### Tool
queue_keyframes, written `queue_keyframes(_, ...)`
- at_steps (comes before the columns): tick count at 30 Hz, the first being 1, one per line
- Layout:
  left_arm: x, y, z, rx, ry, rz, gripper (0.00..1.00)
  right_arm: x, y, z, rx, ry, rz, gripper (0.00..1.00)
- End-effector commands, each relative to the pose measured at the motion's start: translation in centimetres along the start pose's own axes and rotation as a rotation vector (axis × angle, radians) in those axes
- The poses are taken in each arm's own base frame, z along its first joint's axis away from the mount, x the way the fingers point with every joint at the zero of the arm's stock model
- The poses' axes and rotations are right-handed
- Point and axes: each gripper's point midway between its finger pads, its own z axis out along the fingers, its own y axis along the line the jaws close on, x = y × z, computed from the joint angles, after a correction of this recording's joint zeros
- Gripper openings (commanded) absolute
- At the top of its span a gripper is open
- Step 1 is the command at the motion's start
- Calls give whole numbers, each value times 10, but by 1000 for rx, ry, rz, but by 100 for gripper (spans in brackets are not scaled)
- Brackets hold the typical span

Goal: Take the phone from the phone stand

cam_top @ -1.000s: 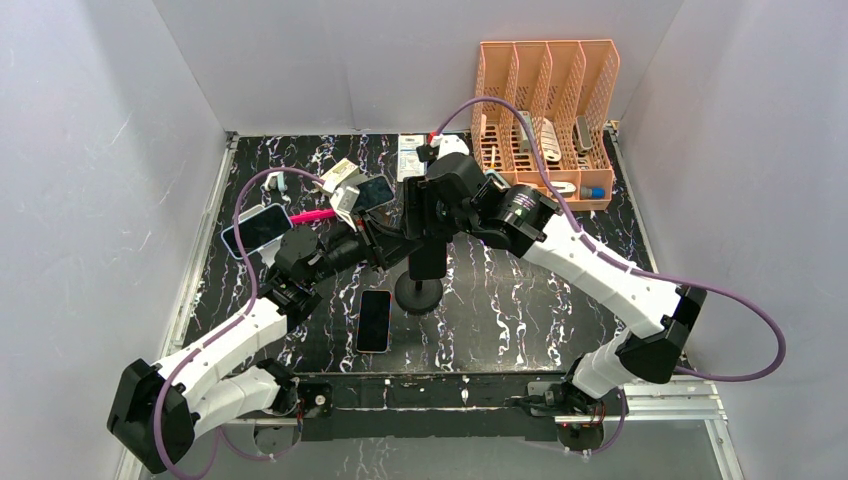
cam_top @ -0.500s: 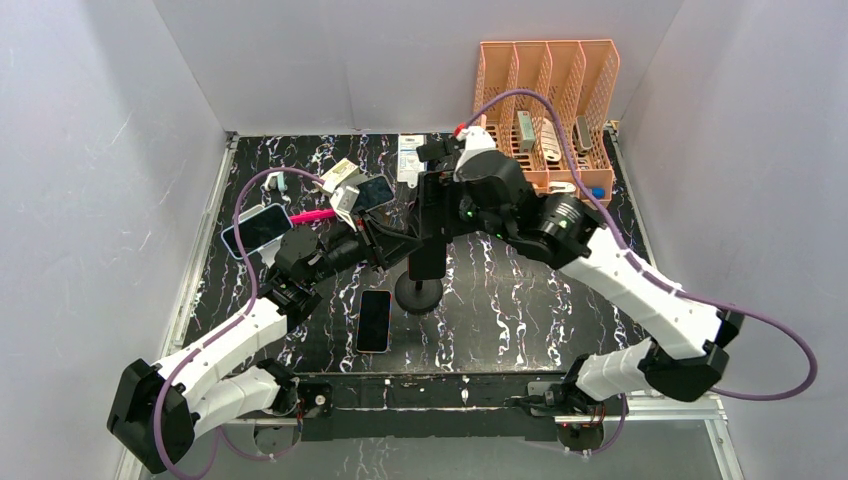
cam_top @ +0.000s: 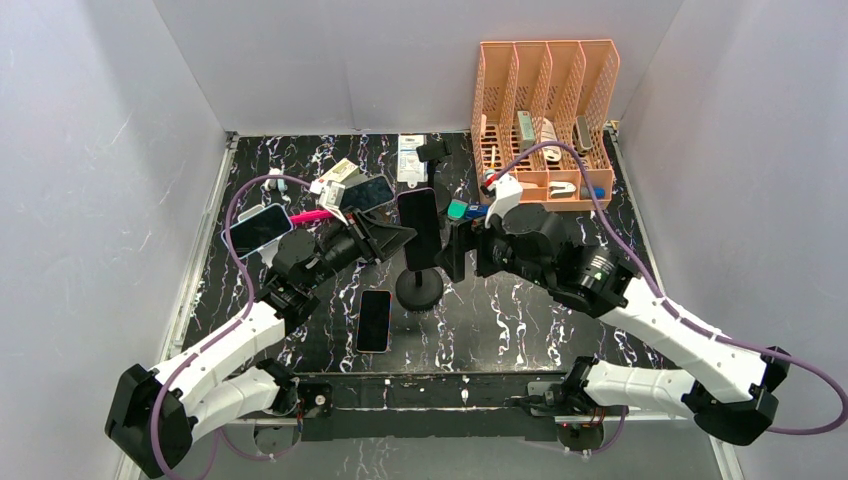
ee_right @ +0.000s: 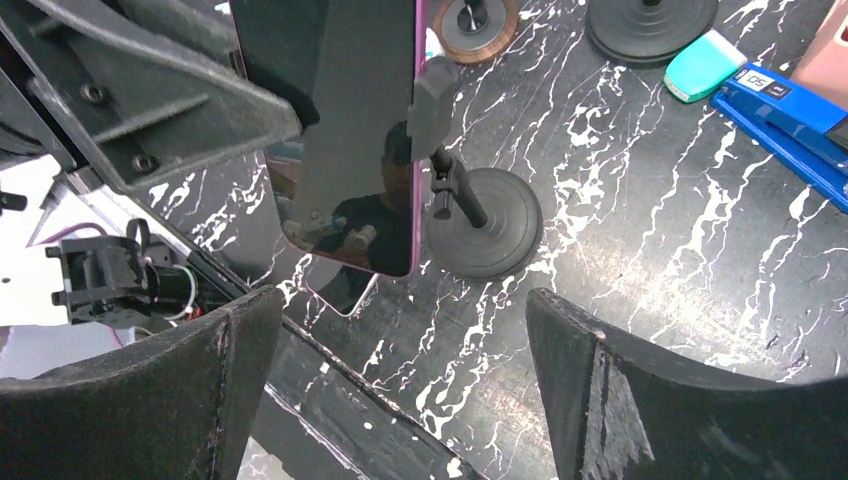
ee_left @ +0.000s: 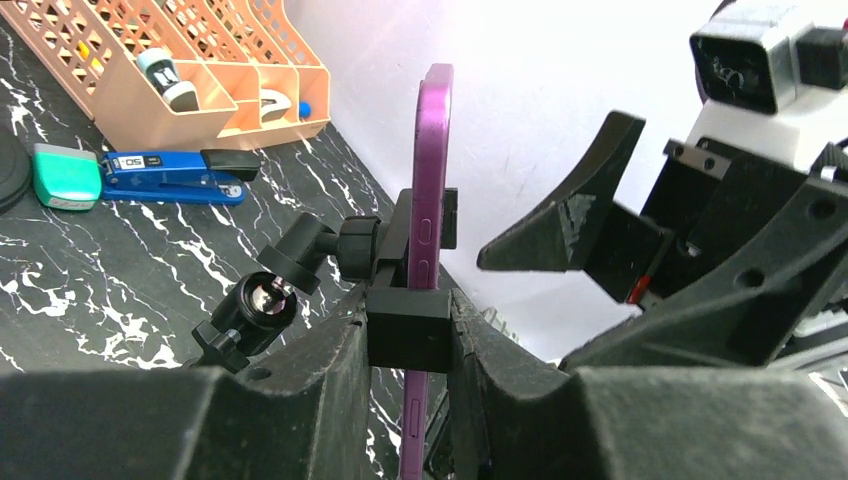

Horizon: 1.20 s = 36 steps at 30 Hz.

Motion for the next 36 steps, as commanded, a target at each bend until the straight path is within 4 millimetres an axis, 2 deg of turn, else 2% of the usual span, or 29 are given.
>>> queue_keyframes(1,-18,-1,1,-27,-94,-19,0,-3,14,11,-36,-33,-40,99)
queue_keyframes(13,-9,3,6,-72,-76,-30,0,-12,32,35,60,-168,-126,99)
queue_keyframes(24,-9,3,6,-88,-68,-27,0,-7,21,61,176,-182,-155,99)
queue_keyframes(36,-8,3,6,-98,-62,-36,0,-3,27,76,173,-167,-152,93)
